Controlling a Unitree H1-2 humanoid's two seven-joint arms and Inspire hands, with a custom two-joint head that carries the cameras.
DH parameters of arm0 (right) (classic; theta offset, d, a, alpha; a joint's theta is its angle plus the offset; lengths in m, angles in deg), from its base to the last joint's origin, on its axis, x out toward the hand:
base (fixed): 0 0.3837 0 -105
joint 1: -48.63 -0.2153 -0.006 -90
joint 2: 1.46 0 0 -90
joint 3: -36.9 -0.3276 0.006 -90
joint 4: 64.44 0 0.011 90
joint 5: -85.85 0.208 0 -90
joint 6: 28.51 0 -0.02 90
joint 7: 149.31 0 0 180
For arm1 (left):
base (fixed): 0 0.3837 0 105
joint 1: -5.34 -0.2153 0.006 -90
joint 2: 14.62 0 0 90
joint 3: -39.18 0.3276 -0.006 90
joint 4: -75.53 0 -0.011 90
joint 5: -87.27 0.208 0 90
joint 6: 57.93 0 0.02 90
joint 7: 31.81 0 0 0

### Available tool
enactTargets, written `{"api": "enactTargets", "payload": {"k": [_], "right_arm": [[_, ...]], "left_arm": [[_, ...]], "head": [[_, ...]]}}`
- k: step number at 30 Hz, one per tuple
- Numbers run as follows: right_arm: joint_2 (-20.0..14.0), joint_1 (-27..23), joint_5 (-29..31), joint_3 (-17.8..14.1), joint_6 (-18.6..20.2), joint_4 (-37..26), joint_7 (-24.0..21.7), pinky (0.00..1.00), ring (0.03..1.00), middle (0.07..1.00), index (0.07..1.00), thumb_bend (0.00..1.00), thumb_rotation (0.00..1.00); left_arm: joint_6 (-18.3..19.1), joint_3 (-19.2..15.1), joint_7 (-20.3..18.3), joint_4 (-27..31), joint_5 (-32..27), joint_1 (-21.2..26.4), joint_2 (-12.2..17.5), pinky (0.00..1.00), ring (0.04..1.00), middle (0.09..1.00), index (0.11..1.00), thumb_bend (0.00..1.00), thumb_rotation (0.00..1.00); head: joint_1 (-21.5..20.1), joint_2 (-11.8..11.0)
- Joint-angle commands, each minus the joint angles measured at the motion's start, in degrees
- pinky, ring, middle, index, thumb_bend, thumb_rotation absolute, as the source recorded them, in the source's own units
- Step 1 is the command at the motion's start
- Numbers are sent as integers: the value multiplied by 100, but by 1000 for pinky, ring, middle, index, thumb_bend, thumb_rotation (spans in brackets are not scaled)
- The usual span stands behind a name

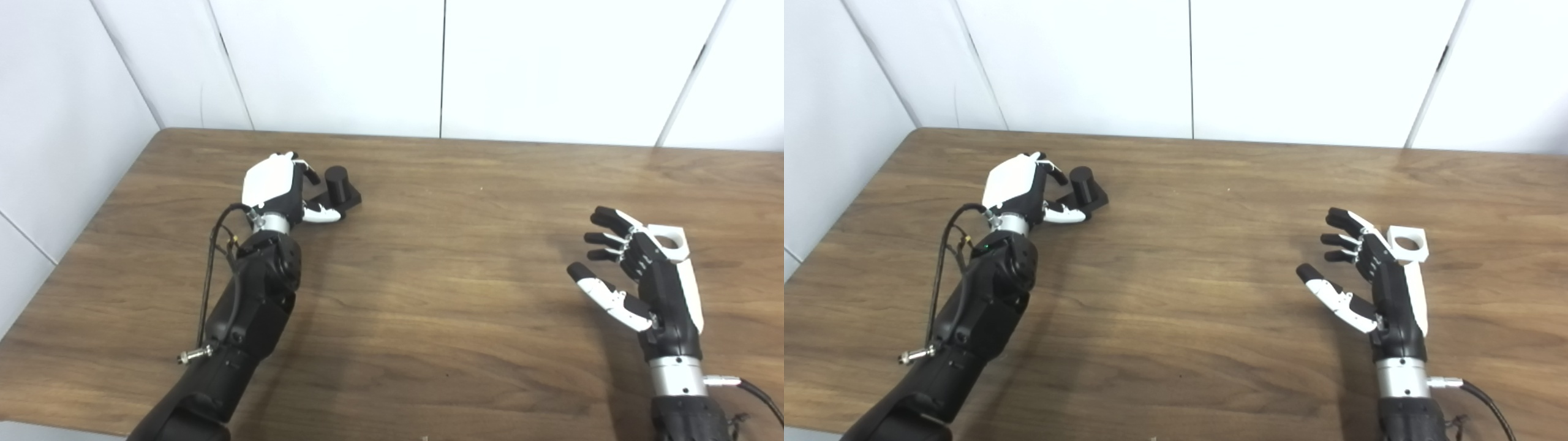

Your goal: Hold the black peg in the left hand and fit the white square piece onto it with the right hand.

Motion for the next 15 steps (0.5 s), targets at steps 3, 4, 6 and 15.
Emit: {"api": "enactTargets", "payload": {"k": [3, 4, 6, 15], "right_arm": [[-26, 226, -39, -34, -178, 121, 64, 614, 716, 789, 785, 556, 351], [-28, 232, -22, -33, -178, 114, 57, 616, 718, 788, 785, 558, 356], [-26, 241, -5, -33, -170, 100, 52, 617, 719, 789, 786, 558, 363], [-8, 283, -80, -34, -127, 28, 86, 624, 726, 799, 792, 549, 378]], "left_arm": [[-108, 144, 1, -91, -94, 269, 235, 976, 987, 944, 624, 815, 296], [-131, 163, -13, -107, -135, 276, 252, 974, 986, 940, 619, 810, 292], [-163, 187, -28, -130, -199, 282, 276, 962, 980, 927, 610, 806, 283], [-377, 499, -638, -252, -571, 382, 556, 997, 990, 925, 623, 764, 251]], "head": [[0, 6], [-2, 7], [-2, 10], [-53, 59]]}}
